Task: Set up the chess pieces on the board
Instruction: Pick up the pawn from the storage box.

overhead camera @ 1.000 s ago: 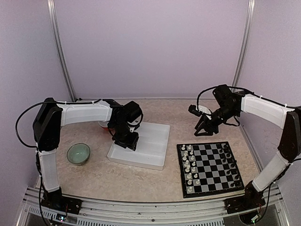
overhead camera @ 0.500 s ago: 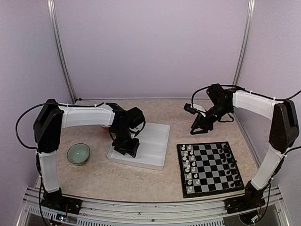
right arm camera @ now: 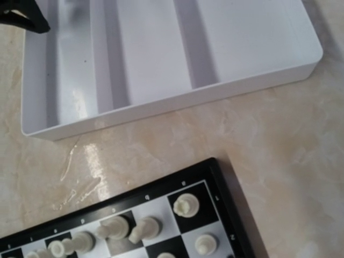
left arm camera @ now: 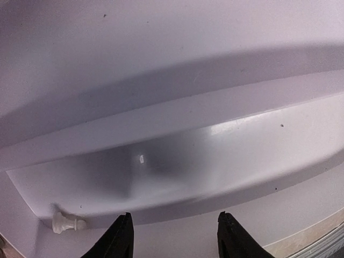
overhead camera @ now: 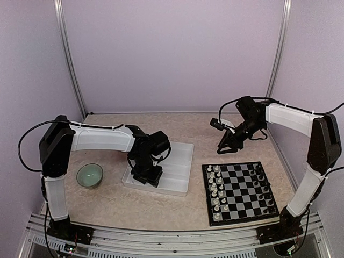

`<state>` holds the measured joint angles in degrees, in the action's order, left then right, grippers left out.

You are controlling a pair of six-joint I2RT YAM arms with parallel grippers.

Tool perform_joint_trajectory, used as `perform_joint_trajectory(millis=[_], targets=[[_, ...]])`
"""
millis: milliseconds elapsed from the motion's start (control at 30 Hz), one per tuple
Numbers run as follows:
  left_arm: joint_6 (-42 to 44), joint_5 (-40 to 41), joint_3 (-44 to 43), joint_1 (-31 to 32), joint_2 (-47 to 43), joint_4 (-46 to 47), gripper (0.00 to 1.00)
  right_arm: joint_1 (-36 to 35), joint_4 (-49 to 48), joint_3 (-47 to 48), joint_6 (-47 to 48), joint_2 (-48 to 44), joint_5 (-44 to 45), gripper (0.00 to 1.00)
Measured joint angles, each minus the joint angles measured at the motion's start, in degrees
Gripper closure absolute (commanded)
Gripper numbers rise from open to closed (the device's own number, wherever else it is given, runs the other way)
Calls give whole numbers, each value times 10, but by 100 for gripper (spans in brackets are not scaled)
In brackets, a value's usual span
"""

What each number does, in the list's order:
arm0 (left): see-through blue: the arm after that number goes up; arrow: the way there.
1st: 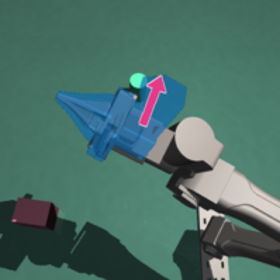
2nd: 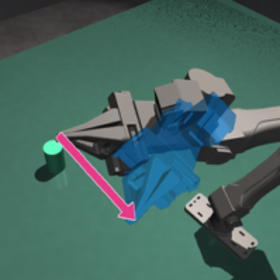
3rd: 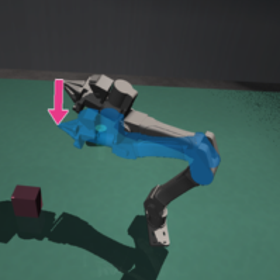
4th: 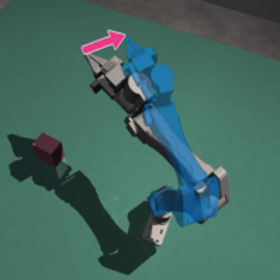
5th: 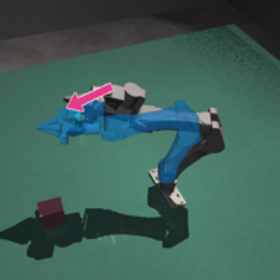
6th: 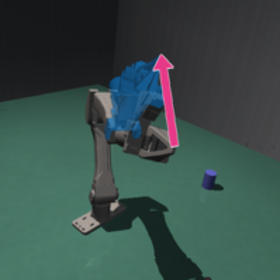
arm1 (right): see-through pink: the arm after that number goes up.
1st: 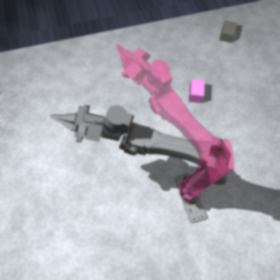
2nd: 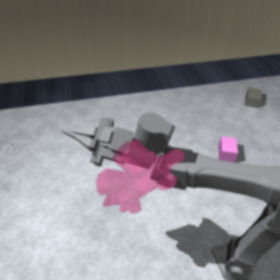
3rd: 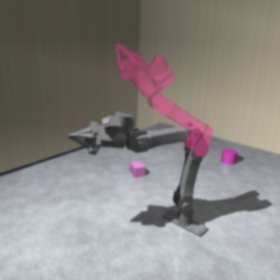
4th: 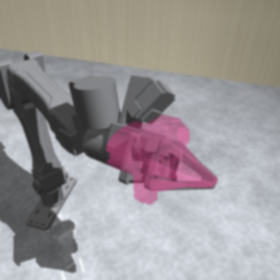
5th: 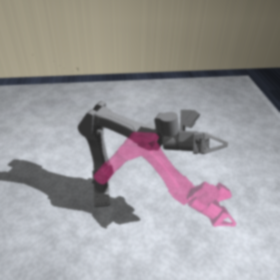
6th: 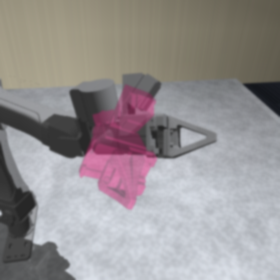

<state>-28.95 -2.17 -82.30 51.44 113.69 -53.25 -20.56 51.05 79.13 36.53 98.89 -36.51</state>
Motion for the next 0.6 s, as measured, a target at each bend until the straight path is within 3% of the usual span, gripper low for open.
perform_joint_trajectory(millis=[267,600], targets=[[-13,53,0,-1,3,-22,46,0,0,-5,-4,0,-4,57],[-115,138,9,-46,-49,-78,50,0,1,-7,-5,0,-7,57]])
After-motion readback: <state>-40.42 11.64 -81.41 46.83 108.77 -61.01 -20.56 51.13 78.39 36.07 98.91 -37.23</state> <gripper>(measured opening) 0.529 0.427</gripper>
